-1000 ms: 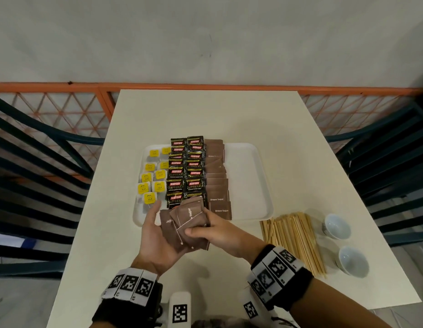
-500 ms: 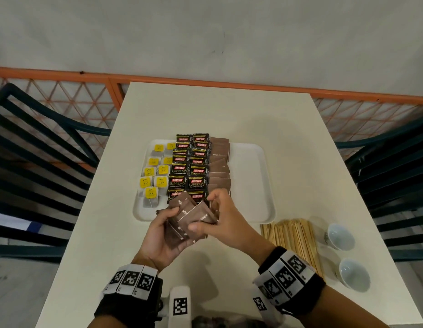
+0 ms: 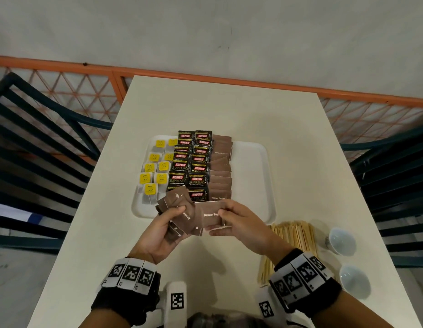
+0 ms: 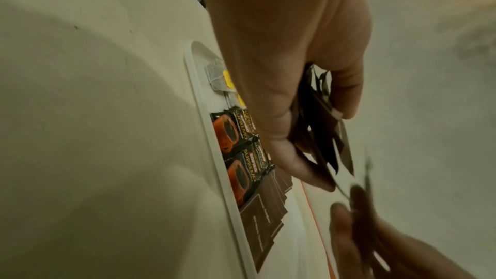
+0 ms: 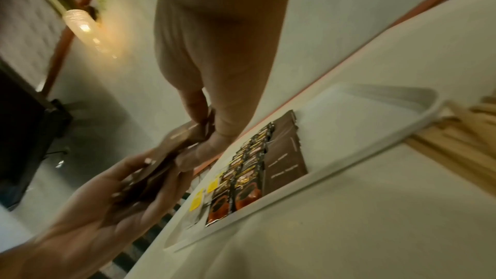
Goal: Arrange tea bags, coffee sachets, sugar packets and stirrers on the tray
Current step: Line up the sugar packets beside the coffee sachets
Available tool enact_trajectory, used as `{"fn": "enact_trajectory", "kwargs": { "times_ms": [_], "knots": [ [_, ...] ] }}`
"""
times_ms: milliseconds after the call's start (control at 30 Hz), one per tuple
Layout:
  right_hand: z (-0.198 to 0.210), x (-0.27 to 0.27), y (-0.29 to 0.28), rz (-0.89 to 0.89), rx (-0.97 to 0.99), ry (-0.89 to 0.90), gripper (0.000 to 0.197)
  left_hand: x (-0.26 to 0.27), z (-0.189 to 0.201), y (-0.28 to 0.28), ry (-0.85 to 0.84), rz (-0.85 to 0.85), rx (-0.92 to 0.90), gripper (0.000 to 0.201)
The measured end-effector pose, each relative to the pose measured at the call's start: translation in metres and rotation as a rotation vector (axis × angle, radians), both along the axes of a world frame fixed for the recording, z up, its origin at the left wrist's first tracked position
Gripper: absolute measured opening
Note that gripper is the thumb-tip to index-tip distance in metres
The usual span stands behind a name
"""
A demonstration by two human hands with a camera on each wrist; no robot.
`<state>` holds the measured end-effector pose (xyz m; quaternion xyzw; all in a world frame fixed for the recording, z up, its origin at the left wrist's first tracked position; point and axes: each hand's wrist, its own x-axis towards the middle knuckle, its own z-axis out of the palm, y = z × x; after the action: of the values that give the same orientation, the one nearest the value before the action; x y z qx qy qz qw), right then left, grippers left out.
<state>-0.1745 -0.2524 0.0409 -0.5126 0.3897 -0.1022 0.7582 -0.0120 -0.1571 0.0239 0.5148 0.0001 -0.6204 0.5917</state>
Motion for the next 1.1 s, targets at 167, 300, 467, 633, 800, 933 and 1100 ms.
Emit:
{"fn": "enact_trajectory", "kwargs": {
  "times_ms": [167,300,467,633,800,933,1100],
  "knots": [
    [-0.019,-0.015,-0.03,-0.221,-0.292,0.221,0.007,0.012,-0.006,0.011,0.048,0.043,-0.02,0.034],
    [-0.037,-0.015,-0.044,-0.166,-0.405,0.323,0.011,0.018,-0.008,0.014,0.064,0.097,-0.047,0.036],
    [-0.058,-0.007,-0.044,-0.04,-0.587,0.461,0.011,0.015,-0.008,0.011,0.083,0.103,-0.064,0.037],
    [-0.06,-0.005,-0.042,0.0,-0.667,0.5,0.019,0.011,-0.007,0.009,0.091,0.097,-0.083,0.034],
    [-0.054,-0.004,-0.04,0.025,-0.714,0.556,0.029,0.006,-0.006,0.004,0.094,0.077,-0.102,0.037],
    [-0.036,0.004,-0.028,0.014,-0.795,0.459,0.022,0.003,-0.005,0.0,0.099,0.06,-0.117,0.038],
    [-0.01,0.022,-0.009,0.154,-0.43,0.166,0.01,-0.001,-0.003,-0.006,0.116,0.056,-0.117,0.028]
  ]
}}
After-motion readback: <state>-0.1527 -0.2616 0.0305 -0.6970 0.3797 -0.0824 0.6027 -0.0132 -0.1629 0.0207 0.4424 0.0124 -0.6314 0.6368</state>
